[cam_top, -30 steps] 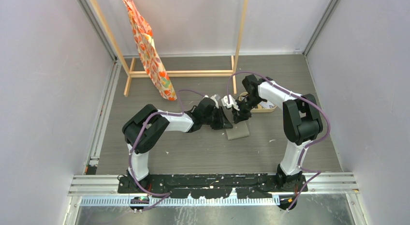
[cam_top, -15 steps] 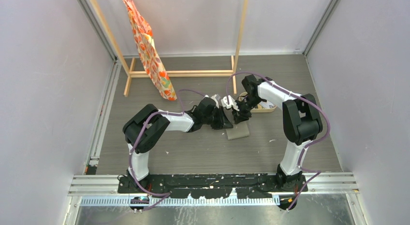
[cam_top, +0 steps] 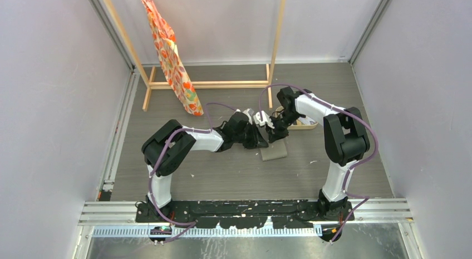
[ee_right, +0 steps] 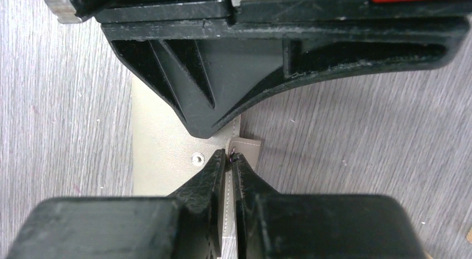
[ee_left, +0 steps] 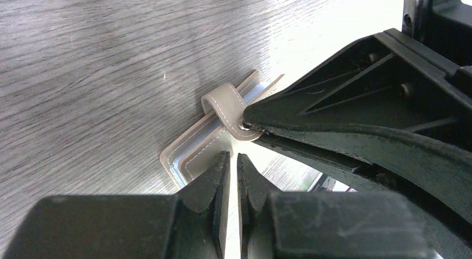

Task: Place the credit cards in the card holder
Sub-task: Close the card holder at the center of the board.

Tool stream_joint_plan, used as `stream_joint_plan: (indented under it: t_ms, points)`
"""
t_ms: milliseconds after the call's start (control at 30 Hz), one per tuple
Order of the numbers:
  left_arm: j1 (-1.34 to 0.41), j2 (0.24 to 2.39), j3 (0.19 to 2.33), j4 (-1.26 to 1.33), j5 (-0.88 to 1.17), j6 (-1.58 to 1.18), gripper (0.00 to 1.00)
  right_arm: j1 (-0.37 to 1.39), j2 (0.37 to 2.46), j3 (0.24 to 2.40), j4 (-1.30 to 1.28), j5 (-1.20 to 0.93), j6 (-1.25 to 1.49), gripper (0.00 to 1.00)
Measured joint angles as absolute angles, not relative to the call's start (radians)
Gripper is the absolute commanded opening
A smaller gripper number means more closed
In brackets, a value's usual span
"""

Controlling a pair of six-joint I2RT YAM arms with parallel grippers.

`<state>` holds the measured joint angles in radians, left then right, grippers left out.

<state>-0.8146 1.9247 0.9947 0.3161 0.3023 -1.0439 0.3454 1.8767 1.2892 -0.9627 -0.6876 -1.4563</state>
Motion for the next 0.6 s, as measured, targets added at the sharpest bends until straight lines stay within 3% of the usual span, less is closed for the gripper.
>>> stream_joint_plan:
  t_ms: [267, 600]
  points:
    - [-0.816, 1.925, 0.997, 0.311, 0.297, -1.044, 0.11, 0.345, 1.877, 1.303, -0.981, -0.689, -1.46, 0.13]
    - [-0.817, 1.924, 1.002, 0.299, 0.294, -1.044, 0.1, 0.345, 1.877, 1.305, -1.03, -0.688, -1.491, 0.2]
